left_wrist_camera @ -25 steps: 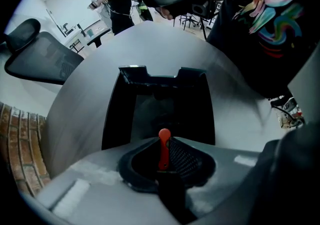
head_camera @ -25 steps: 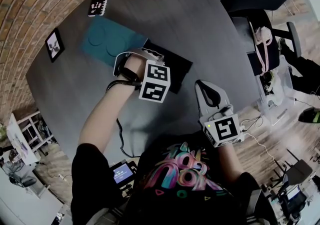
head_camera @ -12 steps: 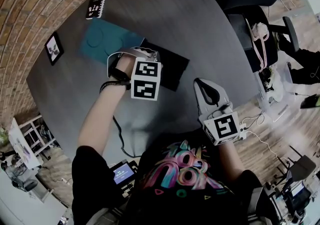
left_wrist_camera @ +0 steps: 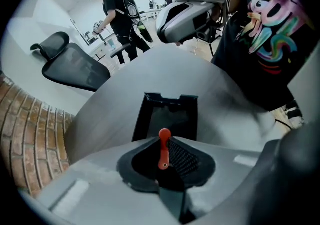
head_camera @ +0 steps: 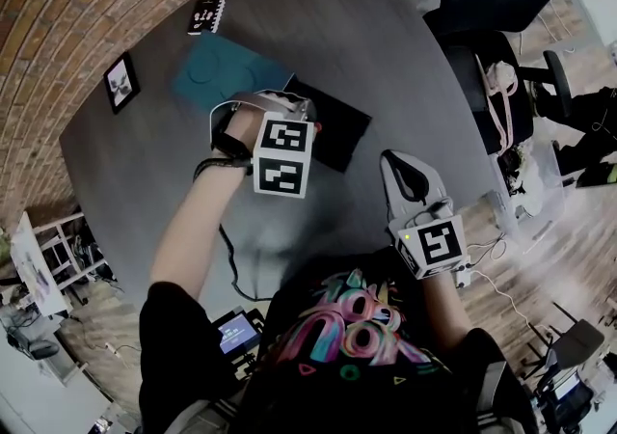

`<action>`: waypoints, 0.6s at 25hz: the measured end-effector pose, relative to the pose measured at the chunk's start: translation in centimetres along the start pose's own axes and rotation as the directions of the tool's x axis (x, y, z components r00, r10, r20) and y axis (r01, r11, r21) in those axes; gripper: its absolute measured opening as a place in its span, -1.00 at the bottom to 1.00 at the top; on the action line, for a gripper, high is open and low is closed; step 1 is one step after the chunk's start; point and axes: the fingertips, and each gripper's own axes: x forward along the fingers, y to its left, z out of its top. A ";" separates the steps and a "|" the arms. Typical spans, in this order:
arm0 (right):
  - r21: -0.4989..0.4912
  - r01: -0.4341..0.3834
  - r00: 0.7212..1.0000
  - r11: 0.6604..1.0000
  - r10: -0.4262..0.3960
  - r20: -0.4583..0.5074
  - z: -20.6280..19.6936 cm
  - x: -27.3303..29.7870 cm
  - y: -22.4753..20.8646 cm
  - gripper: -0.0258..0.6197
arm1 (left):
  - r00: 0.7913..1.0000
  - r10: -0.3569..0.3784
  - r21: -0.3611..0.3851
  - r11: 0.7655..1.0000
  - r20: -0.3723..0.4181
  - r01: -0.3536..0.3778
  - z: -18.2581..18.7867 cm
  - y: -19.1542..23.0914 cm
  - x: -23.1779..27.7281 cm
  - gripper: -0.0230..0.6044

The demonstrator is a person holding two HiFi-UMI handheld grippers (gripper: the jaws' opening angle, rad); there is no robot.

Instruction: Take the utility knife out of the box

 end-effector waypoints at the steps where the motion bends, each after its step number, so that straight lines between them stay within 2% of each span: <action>1: -0.009 -0.003 1.000 1.000 0.003 0.007 0.3 -0.1 0.2 -0.92 | 1.000 0.016 -0.004 1.000 -0.001 -0.016 0.0 0.0 -0.6 -0.76; 7: -0.061 -0.017 0.999 0.998 0.019 0.043 2.2 -1.0 1.3 -0.92 | 0.990 0.139 -0.031 0.990 -0.020 -0.139 0.0 -0.8 -4.2 -0.76; 12: -0.103 -0.026 0.995 0.994 0.035 0.089 4.0 -1.8 2.8 -0.92 | 0.967 0.253 -0.062 0.965 -0.029 -0.254 0.4 -2.2 -7.2 -0.76; 15: -0.129 -0.037 0.992 0.991 0.052 0.117 4.9 -2.1 4.0 -0.92 | 0.946 0.321 -0.091 0.942 -0.032 -0.323 0.6 -3.4 -8.9 -0.76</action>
